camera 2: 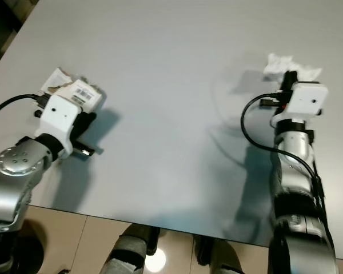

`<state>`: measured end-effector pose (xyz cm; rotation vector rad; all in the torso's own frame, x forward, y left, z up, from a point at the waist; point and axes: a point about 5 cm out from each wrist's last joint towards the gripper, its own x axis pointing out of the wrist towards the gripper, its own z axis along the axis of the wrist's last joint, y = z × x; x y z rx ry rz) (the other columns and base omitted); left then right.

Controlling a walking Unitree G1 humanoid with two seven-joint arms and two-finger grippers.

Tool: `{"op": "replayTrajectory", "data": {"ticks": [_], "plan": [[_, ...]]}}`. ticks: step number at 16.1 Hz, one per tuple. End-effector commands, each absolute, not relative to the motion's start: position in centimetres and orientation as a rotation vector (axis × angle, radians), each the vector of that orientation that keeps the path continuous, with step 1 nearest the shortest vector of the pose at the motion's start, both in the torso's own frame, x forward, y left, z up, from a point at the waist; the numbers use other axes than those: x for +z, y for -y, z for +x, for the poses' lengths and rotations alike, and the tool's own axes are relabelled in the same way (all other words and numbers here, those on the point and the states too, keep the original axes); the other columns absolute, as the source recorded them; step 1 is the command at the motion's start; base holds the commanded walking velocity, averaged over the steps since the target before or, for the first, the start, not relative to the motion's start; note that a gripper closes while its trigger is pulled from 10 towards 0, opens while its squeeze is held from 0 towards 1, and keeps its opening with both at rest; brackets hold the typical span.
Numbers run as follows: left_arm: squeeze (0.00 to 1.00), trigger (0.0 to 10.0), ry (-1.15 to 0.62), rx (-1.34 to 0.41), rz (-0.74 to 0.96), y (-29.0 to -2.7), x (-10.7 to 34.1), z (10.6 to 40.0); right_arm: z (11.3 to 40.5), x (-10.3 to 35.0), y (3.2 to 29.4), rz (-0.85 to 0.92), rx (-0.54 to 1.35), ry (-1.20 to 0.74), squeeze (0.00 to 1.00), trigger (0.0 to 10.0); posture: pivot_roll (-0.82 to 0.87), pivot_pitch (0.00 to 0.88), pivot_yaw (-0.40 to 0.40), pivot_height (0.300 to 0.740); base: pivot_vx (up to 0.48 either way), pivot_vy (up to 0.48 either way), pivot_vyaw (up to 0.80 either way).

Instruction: Picking trash to rubbish bin

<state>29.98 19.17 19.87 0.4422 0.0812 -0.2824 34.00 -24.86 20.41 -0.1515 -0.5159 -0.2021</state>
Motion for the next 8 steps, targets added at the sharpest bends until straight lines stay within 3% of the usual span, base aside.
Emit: {"op": "replayTrajectory", "data": {"ticks": [1,8], "plan": [[0.0,0.0,-0.107,-0.287,0.431,-18.8,18.9,30.2,33.0,20.7,24.7,-0.169,-0.218,0.534,0.0,0.0,0.52,0.295,0.072,0.74,0.0,0.0,0.0],[0.0,0.0,0.065,-0.307,0.301,-13.9,19.3,32.7,27.7,22.8,23.1,-0.249,-0.174,0.565,0.0,0.0,0.32,0.177,0.005,0.74,0.0,0.0,0.0]]}}
